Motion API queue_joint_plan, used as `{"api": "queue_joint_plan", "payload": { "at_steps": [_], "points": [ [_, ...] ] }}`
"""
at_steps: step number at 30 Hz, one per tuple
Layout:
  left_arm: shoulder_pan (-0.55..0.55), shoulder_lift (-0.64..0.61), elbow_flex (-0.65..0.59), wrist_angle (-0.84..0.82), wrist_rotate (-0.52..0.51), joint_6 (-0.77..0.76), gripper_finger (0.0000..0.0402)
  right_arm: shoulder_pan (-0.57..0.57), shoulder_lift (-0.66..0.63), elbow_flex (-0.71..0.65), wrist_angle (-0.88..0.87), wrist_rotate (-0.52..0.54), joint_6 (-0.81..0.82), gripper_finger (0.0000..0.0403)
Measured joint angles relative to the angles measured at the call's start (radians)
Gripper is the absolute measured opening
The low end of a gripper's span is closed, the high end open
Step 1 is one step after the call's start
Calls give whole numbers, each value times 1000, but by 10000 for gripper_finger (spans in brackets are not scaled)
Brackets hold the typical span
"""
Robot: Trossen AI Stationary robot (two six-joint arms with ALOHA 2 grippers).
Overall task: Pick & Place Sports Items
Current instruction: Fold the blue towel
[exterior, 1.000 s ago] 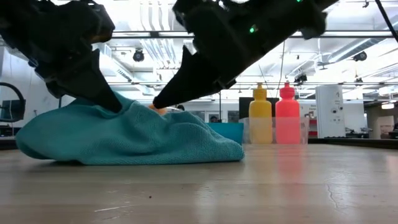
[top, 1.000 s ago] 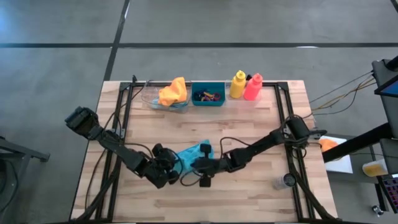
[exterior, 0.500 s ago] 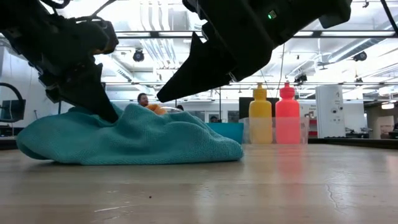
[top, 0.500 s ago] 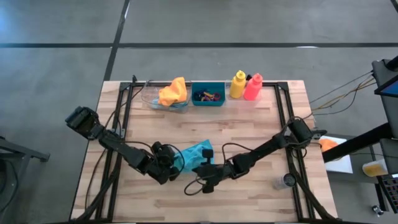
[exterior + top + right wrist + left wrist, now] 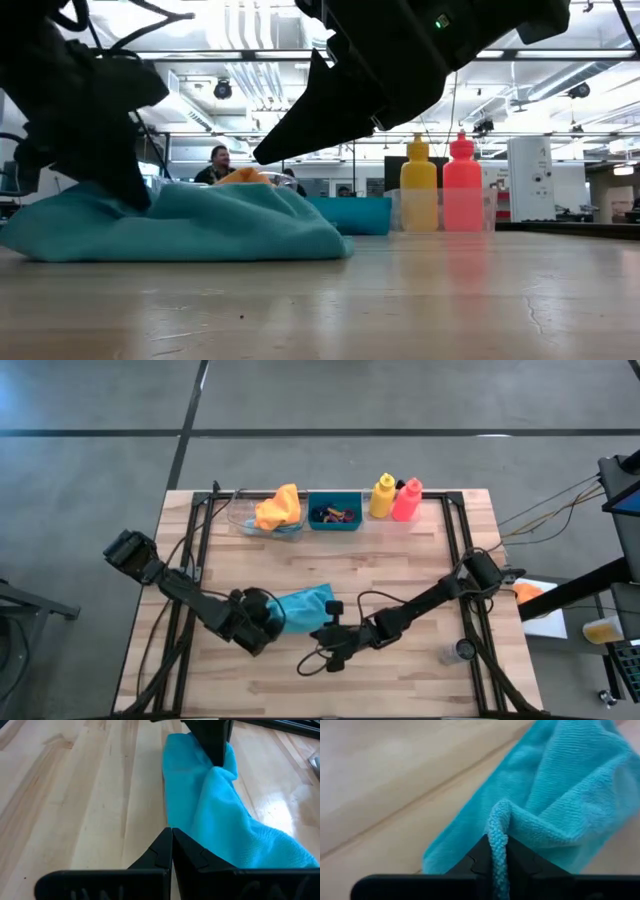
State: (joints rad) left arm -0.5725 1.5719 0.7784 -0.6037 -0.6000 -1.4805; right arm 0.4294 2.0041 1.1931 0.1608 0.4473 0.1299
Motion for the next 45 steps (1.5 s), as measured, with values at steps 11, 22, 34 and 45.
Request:
{"api": "queue_joint_plan", "payload": {
  "at_steps": [11, 22, 34, 45],
  "points": [
    [0, 0, 1, 20, 6, 16, 65, 0, 0, 0, 0, -2, 6, 8],
    [0, 0, 6, 31, 1, 16, 65, 7, 0, 0, -16, -2, 8, 8],
    [0, 0, 21, 40, -2, 14, 162, 7, 0, 0, -24, -2, 9, 8],
    [0, -47, 69, 22, -31, 130, 329, 7, 0, 0, -29, -2, 16, 8]
  ]
}}
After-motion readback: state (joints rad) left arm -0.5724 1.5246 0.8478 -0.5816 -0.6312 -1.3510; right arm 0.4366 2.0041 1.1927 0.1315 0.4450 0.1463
